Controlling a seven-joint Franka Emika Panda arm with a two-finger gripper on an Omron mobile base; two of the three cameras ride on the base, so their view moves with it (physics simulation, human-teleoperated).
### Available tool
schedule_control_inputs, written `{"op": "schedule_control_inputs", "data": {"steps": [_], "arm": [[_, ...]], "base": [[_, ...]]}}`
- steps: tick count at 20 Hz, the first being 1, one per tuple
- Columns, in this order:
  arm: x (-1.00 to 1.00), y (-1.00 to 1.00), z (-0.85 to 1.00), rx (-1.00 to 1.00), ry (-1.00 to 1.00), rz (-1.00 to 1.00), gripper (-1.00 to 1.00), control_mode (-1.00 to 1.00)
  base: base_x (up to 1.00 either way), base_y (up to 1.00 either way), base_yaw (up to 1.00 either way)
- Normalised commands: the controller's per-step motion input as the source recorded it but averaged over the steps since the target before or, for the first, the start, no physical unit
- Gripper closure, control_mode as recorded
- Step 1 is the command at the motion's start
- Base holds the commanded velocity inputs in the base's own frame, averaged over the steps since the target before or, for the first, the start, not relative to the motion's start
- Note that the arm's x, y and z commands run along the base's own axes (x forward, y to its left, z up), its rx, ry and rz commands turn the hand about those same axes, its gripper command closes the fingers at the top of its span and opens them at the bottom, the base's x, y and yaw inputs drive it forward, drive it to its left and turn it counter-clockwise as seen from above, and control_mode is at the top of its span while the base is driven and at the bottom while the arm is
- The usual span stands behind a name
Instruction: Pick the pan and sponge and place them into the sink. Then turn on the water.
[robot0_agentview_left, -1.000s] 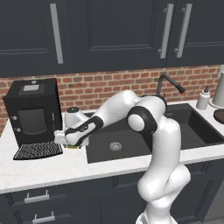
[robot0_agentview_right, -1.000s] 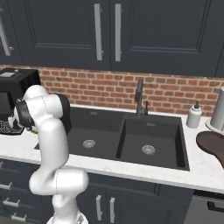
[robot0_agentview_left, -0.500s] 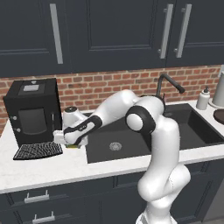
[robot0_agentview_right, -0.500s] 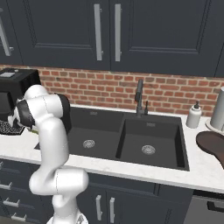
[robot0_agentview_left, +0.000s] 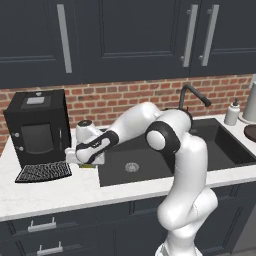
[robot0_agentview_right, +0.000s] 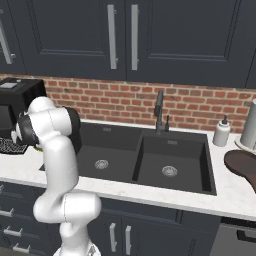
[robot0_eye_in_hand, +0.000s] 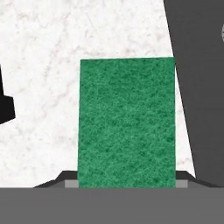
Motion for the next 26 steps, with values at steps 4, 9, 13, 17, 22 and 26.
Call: {"op": "schedule_control_inputs", "data": {"steps": [4,9,13,17,22,26], "arm": [[-0.04,-0.19,0.08,0.03,-0.01,0.13,1.0,-1.0],[-0.17,-0.26,0.35,0.03,-0.01,0.16,1.0,-1.0],[-0.25,-0.34,0.52,0.02,-0.02,0.15,1.0,-1.0],[-0.25,-0.43,0.5,0.0,-0.02,0.1,1.0,-1.0],[-0.07,-0.59,0.02,0.0,0.0,0.02,1.0,-1.0],[0.0,-0.47,0.0,0.0,0.0,0.04,1.0,-1.0]], "base": [[0.0,0.0,0.0],[0.0,0.0,0.0],[0.0,0.0,0.0],[0.0,0.0,0.0],[0.0,0.0,0.0],[0.0,0.0,0.0]]}}
